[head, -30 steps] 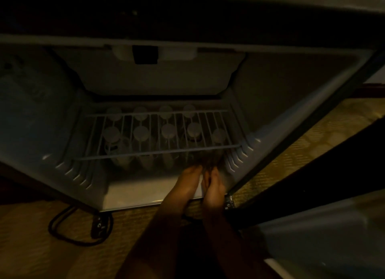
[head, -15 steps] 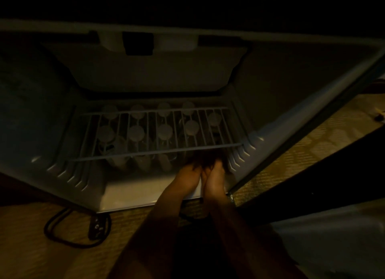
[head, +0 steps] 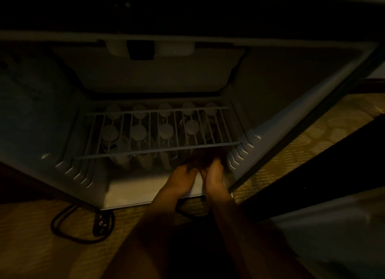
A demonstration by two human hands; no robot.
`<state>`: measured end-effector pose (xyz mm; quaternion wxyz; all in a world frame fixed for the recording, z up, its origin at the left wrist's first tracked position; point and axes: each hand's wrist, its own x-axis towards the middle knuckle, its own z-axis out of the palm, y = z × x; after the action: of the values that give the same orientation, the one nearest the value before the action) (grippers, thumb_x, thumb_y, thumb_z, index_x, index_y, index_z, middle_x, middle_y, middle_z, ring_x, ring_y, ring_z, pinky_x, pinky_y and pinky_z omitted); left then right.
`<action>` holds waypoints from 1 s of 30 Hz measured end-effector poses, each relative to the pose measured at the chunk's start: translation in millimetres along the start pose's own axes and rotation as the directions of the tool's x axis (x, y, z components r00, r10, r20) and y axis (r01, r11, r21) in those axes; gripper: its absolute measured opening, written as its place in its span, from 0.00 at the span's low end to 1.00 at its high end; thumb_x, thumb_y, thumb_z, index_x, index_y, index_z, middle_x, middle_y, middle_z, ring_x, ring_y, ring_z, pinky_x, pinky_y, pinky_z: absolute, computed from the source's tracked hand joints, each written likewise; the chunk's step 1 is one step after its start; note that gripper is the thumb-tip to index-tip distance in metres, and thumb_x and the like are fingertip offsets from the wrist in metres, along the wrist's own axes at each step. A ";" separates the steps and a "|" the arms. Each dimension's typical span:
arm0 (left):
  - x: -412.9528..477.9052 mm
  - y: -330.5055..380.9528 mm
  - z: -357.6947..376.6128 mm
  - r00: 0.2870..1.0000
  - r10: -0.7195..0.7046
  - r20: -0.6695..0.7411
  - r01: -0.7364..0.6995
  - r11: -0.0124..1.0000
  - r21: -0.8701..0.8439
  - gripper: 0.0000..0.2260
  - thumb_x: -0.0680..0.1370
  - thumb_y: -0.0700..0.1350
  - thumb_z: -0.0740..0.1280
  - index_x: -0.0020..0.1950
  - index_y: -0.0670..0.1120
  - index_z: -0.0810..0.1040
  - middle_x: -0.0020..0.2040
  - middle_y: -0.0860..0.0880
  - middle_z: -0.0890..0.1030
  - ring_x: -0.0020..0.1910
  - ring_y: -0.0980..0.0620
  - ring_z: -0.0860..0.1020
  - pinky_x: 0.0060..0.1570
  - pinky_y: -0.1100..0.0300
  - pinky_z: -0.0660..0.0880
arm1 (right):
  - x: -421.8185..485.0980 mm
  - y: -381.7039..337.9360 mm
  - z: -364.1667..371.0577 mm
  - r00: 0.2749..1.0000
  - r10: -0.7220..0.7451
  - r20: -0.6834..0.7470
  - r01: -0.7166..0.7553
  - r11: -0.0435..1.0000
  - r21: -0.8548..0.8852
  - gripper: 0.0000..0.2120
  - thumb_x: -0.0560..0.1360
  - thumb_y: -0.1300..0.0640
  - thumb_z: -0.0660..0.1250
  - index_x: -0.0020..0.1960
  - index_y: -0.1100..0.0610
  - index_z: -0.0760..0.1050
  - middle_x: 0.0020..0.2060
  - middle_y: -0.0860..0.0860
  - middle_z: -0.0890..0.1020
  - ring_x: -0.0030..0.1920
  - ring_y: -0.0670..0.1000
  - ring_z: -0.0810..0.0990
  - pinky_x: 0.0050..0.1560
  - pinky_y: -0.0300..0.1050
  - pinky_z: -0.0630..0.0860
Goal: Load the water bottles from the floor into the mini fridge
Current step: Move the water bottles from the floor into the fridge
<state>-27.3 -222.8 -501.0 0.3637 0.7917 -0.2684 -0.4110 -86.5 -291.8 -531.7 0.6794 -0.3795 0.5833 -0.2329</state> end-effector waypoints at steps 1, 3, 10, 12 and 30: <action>-3.2 -1.3 -4.1 1.000 -0.022 -0.008 0.022 1.000 0.011 0.17 0.81 0.40 0.56 0.70 0.40 0.67 0.70 0.41 0.70 0.69 0.45 0.68 0.64 0.60 0.64 | -1.8 0.8 -1.8 1.000 -0.010 0.011 0.009 1.000 0.024 0.20 0.82 0.54 0.50 0.69 0.63 0.65 0.66 0.59 0.72 0.65 0.61 0.72 0.56 0.47 0.70; -10.6 -4.9 -10.5 0.997 -0.072 -0.016 0.072 0.997 0.005 0.15 0.80 0.41 0.57 0.65 0.37 0.72 0.65 0.39 0.75 0.64 0.43 0.73 0.58 0.59 0.68 | -10.8 0.3 -2.7 0.999 -0.006 0.033 0.004 0.998 0.063 0.21 0.81 0.50 0.51 0.70 0.59 0.65 0.67 0.56 0.71 0.66 0.58 0.71 0.60 0.48 0.68; -64.0 -8.4 -29.1 0.990 -0.138 0.030 0.138 0.990 0.006 0.12 0.80 0.46 0.58 0.55 0.42 0.77 0.58 0.40 0.79 0.53 0.48 0.76 0.59 0.57 0.71 | -61.2 -8.9 -20.6 0.993 -0.091 0.079 0.102 0.982 -0.156 0.09 0.79 0.59 0.58 0.53 0.57 0.77 0.44 0.53 0.76 0.47 0.52 0.75 0.53 0.50 0.74; -82.8 0.1 -37.0 0.991 -0.131 0.039 0.129 0.991 0.046 0.15 0.80 0.47 0.57 0.58 0.39 0.76 0.58 0.39 0.78 0.51 0.49 0.74 0.56 0.57 0.71 | -80.6 -15.6 -24.0 0.983 -0.113 0.148 0.149 0.954 -0.262 0.10 0.79 0.59 0.58 0.55 0.58 0.76 0.47 0.55 0.76 0.51 0.54 0.75 0.60 0.53 0.73; -339.4 83.5 -201.1 0.983 -0.034 -0.182 0.127 0.839 0.529 0.18 0.80 0.48 0.58 0.67 0.42 0.71 0.66 0.43 0.73 0.65 0.46 0.71 0.64 0.56 0.67 | -354.9 -135.8 9.2 0.419 -0.134 0.898 0.895 0.229 -0.383 0.13 0.77 0.62 0.62 0.60 0.63 0.76 0.56 0.59 0.80 0.56 0.54 0.78 0.56 0.43 0.72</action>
<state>-43.5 44.9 -199.9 0.1301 0.9038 -0.3082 -0.2668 -135.5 -102.0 -206.0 0.4137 -0.9037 0.1084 0.0189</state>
